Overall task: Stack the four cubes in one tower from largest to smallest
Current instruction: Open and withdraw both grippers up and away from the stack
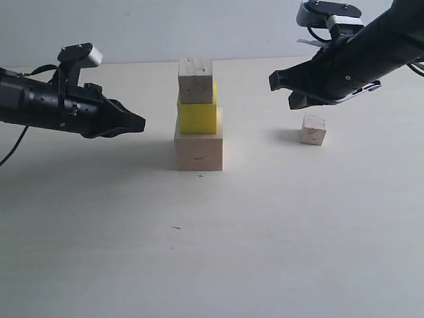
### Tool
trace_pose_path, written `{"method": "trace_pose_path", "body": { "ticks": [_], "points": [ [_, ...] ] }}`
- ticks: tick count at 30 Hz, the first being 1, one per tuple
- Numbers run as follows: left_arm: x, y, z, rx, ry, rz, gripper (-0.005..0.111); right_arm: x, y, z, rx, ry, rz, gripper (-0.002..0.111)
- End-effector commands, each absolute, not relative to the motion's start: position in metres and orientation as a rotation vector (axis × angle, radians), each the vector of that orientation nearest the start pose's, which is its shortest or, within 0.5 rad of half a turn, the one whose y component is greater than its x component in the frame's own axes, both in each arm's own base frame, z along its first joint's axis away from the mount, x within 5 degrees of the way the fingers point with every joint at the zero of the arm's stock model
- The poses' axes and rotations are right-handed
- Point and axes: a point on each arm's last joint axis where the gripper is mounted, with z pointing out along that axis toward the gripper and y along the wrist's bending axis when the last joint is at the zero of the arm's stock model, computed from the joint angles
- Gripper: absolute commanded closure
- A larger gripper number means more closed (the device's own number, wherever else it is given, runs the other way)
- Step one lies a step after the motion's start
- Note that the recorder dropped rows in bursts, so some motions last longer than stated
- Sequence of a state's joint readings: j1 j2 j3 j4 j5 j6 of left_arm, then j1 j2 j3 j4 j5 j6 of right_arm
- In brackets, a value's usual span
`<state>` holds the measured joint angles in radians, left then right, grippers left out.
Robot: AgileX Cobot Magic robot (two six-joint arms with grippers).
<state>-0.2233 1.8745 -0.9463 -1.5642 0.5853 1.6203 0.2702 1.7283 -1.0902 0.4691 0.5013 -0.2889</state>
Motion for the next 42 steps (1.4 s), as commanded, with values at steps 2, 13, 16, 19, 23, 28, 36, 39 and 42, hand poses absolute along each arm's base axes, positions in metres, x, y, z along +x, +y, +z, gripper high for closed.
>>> {"method": "trace_pose_path", "body": {
  "ticks": [2,13,16,19,23,28,36,39,42],
  "points": [
    [0.334,-0.132,0.137,0.588,2.336,-0.816,0.107,0.334,0.11,0.212,-0.276,2.585,0.405,0.108],
    [0.329,-0.126,0.193,0.543,2.192,-0.733,0.107,0.323,0.095,0.248,-0.228,2.445,0.257,0.108],
    [0.315,-0.114,0.225,0.437,2.109,-0.632,0.107,0.307,0.088,0.273,-0.192,2.323,0.247,0.108],
    [0.292,-0.102,0.249,0.45,2.036,-0.515,0.107,0.287,0.08,0.285,-0.173,2.264,0.231,0.108],
    [0.257,-0.092,0.288,0.442,1.901,-0.483,0.107,0.263,0.072,0.293,-0.132,2.231,0.235,0.108],
    [0.205,-0.077,0.342,0.424,1.674,-0.443,0.107,0.241,0.067,0.302,-0.14,2.191,0.242,0.108],
    [0.121,-0.039,0.404,0.255,1.359,-0.259,0.107,0.189,0.053,0.364,-0.204,1.85,0.229,0.108],
    [0.097,-0.029,0.413,0.237,1.276,-0.205,0.107,0.161,0.044,0.392,-0.207,1.658,0.223,0.108],
    [0.089,-0.022,0.412,0.184,1.266,-0.167,0.107,0.14,0.039,0.408,-0.225,1.533,0.197,0.108]
  ]
}}
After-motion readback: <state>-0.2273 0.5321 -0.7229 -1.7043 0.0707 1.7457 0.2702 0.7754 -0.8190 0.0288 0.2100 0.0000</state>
